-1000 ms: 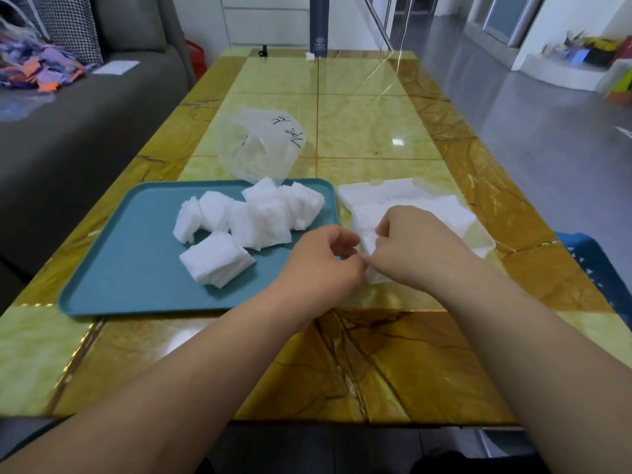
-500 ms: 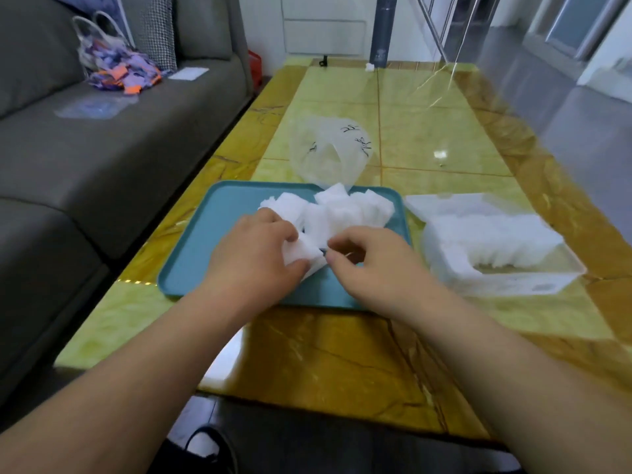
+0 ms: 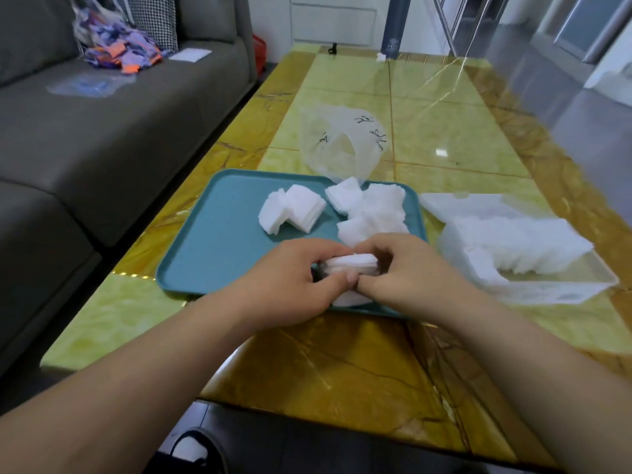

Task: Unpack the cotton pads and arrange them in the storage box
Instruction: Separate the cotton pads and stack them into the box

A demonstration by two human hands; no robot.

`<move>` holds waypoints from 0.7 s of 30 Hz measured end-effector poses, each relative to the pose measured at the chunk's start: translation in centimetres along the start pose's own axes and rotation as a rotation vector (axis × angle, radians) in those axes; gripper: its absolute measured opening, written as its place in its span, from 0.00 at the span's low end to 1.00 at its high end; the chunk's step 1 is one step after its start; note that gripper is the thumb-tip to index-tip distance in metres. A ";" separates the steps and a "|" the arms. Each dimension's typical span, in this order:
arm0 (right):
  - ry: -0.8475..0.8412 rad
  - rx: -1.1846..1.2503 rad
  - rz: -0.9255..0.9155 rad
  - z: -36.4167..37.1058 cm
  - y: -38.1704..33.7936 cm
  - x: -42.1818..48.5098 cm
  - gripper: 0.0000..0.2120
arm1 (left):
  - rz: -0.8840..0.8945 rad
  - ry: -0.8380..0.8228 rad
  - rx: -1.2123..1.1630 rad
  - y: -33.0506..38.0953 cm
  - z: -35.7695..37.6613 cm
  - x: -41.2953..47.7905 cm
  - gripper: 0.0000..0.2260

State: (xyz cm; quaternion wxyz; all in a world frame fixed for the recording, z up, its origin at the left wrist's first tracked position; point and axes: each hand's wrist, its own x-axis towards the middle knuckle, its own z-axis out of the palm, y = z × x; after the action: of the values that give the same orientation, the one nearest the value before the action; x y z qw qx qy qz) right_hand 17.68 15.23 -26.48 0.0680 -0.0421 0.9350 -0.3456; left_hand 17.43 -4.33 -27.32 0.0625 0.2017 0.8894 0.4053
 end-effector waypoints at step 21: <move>0.273 0.483 -0.147 -1.2 -0.1 -0.5 0.11 | -0.010 0.185 -0.340 2.2 -0.7 0.5 0.06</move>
State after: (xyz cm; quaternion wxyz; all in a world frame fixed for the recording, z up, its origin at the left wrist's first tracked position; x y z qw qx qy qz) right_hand 17.95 16.00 -25.51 -0.0760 -0.0455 0.8204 -0.5648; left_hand 17.48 -3.31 -25.14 0.0158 0.1459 0.8109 0.5664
